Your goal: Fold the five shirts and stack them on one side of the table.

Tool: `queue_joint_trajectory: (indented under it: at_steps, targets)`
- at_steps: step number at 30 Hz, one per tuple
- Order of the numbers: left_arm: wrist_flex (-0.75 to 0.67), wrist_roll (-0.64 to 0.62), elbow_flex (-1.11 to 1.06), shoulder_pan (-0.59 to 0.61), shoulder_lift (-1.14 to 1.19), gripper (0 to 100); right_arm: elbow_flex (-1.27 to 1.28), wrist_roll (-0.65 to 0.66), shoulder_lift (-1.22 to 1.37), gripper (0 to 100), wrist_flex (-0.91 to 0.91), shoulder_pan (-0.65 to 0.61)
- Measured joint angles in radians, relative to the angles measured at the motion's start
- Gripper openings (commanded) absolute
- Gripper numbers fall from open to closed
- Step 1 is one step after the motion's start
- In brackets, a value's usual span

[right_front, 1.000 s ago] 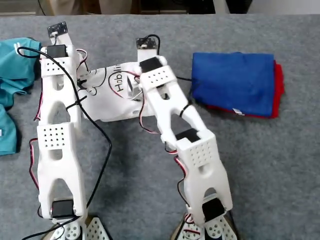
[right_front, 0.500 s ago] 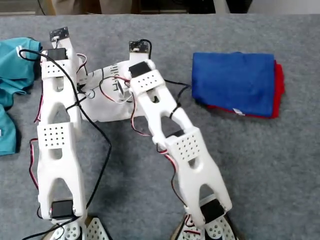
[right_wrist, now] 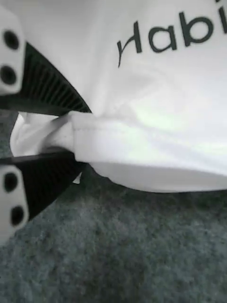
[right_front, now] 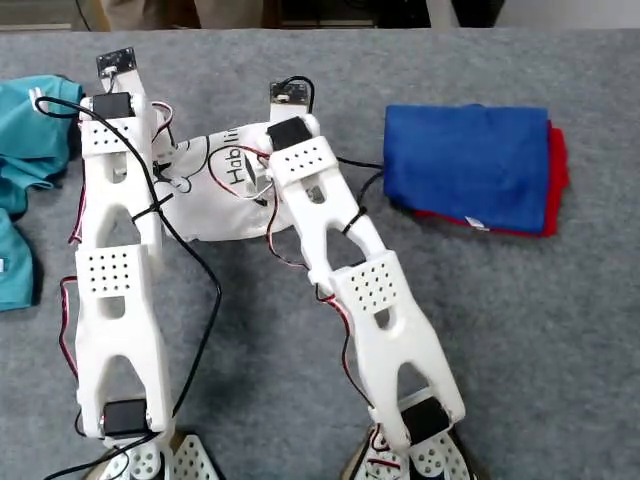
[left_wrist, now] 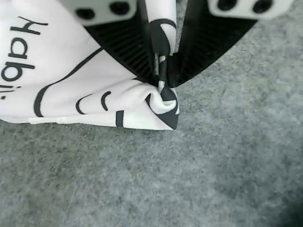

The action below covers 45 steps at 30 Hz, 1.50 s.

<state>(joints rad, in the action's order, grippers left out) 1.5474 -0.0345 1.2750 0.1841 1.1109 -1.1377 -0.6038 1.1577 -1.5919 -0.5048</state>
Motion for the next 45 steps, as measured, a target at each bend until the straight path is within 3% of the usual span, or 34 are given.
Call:
queue_joint_trajectory:
  at_steps: [11, 21, 28, 37, 45]
  targets:
    - [0.003, -0.066, 0.021, 0.0, 0.0, 2, -0.233, 0.04, 0.009, 0.1, -0.15, 0.005]
    - [0.155, -0.109, 0.325, -0.009, 0.0, 2, -0.442, 0.06, 0.009, 0.1, -0.172, 0.005]
    - [0.17, -0.123, 0.351, -0.048, -0.002, 2, -0.477, 0.089, -0.002, 0.1, -0.172, 0.011]
    - [0.089, -0.253, 0.351, -0.163, -0.002, 2, -0.301, 0.184, -0.238, 0.1, -0.172, 0.181]
    - [-0.097, -0.358, 0.351, -0.336, -0.002, 2, -0.035, 0.295, -0.454, 0.1, -0.172, 0.405]
